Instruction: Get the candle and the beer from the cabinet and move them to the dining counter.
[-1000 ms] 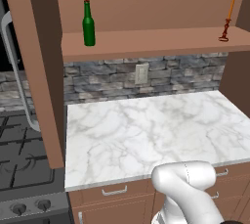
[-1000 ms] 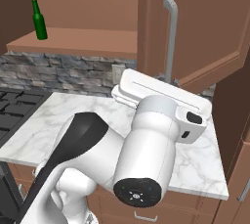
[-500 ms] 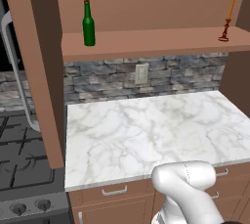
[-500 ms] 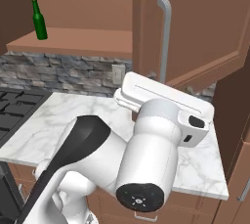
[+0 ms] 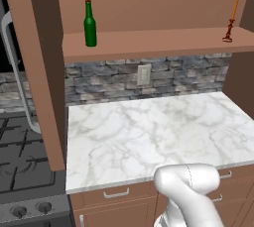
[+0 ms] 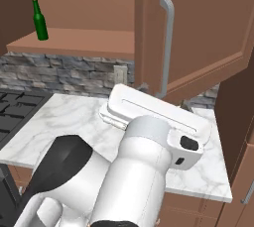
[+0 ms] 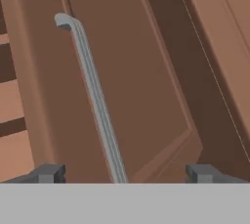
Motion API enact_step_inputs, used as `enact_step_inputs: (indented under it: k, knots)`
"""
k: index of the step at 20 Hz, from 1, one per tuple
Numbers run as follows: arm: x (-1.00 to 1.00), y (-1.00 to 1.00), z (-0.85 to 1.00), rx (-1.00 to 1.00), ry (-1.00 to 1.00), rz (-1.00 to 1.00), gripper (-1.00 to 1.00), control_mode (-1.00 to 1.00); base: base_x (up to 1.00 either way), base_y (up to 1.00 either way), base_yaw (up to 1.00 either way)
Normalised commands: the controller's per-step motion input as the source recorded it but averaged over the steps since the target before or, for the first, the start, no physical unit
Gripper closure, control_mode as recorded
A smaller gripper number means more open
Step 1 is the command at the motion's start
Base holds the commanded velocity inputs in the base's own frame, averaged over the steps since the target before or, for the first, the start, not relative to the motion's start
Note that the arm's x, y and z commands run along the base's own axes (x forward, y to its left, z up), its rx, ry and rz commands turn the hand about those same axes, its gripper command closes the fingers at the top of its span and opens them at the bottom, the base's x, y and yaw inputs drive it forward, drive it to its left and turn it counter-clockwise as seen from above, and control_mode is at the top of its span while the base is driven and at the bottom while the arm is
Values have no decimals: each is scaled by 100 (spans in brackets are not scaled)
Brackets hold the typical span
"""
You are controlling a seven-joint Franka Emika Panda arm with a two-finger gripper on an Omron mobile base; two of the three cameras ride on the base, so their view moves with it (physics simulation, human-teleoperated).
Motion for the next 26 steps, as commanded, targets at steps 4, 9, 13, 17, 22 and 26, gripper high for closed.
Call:
enact_step_inputs:
  k: [4, 9, 13, 17, 22, 26]
  knots:
    - [-4, 82, 0, -1, 0, -26, -100, -100, 0, 0, 0]
    - [0, 100, 0, -2, 0, -37, -100, -100, 0, 0, 0]
    - [2, 96, 0, -1, 0, -38, -100, -100, 0, 0, 0]
    - [18, 92, 0, -3, 0, -39, -100, -100, 0, 0, 0]
    - [25, 75, 1, -4, -1, -37, -100, -100, 0, 0, 0]
    - [44, 47, 10, 0, 0, -37, -100, -100, 0, 0, 0]
